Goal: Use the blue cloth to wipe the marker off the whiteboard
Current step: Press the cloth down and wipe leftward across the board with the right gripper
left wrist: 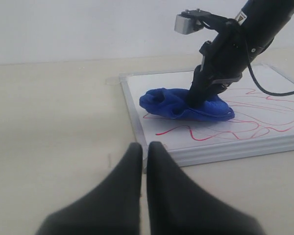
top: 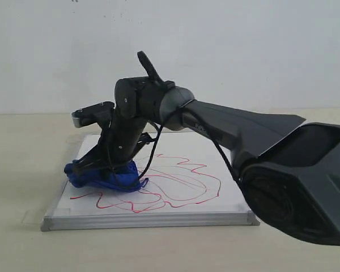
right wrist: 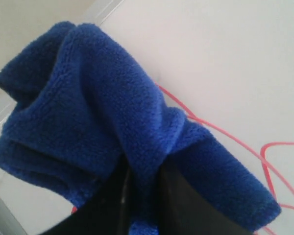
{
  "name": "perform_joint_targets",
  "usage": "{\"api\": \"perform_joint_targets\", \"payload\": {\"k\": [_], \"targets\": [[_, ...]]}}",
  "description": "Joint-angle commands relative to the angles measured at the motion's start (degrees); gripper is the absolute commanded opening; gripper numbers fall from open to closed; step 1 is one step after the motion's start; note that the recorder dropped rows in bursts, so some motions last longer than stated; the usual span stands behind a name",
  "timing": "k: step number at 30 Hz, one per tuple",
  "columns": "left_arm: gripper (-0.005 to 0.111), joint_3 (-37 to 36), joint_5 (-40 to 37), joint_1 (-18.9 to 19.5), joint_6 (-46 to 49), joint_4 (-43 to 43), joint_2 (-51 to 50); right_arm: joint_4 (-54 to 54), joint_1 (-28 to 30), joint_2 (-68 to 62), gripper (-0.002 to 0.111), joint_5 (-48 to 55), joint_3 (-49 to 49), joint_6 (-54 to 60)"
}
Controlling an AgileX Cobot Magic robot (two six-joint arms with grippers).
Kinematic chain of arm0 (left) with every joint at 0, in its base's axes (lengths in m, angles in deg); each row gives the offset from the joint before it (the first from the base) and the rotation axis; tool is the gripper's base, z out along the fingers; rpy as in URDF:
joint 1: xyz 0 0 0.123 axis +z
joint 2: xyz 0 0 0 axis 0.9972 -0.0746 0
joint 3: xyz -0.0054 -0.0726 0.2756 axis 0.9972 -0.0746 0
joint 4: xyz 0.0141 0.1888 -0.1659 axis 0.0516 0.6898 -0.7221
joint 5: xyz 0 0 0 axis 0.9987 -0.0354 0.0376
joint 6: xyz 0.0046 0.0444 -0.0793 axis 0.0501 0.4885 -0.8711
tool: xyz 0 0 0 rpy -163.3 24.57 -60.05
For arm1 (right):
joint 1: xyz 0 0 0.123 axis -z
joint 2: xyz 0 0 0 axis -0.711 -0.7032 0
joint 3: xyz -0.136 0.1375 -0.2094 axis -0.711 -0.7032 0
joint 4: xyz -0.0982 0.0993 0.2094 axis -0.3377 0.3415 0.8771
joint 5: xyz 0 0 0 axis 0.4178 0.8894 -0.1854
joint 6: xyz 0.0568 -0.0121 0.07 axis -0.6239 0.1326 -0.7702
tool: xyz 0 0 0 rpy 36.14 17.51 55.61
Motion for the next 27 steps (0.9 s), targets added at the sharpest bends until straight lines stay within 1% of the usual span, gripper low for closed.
{"api": "perform_joint_targets", "payload": {"k": [1, 5, 7, 11, 13, 14, 19, 22, 24, 27], "targets": [[0.004, -0.2, 0.2, -0.4, 0.3, -0.7, 0.2, -0.5, 0.0, -0.2, 0.0, 1.0, 0.3, 1.4], [0.004, -0.2, 0.2, -0.4, 0.3, -0.7, 0.2, -0.2, -0.8, -0.5, 0.0, 1.7, 0.3, 1.4], [0.004, -0.2, 0.2, -0.4, 0.3, -0.7, 0.2, -0.1, -2.4, -1.2, 0.0, 2.6, 0.3, 1.9], [0.004, -0.2, 0.2, -0.4, 0.3, -0.7, 0.2, 1.1, -5.8, -2.4, 0.0, 6.1, 0.3, 7.7], [0.004, -0.2, 0.2, -0.4, 0.3, -0.7, 0.2, -0.1, -5.9, -3.0, 0.0, 5.7, 0.3, 9.2], [0.004, -0.2, 0.2, -0.4, 0.3, -0.7, 0.2, -1.1, -5.6, -3.1, 0.0, 4.9, 0.3, 8.7], [0.004, -0.2, 0.2, -0.4, 0.3, -0.7, 0.2, -4.9, 0.0, -3.0, 0.0, 2.7, 0.3, -3.7], [0.004, -0.2, 0.2, -0.4, 0.3, -0.7, 0.2, -6.4, 2.5, -3.0, 0.0, 2.5, 0.3, -7.4], [0.004, -0.2, 0.2, -0.4, 0.3, -0.7, 0.2, -10.3, 3.0, -3.0, 0.0, 2.8, 0.3, -10.6], [0.004, -0.2, 0.2, -0.4, 0.3, -0.7, 0.2, -10.0, 3.0, -3.0, 0.0, 3.4, 0.3, -10.8]]}}
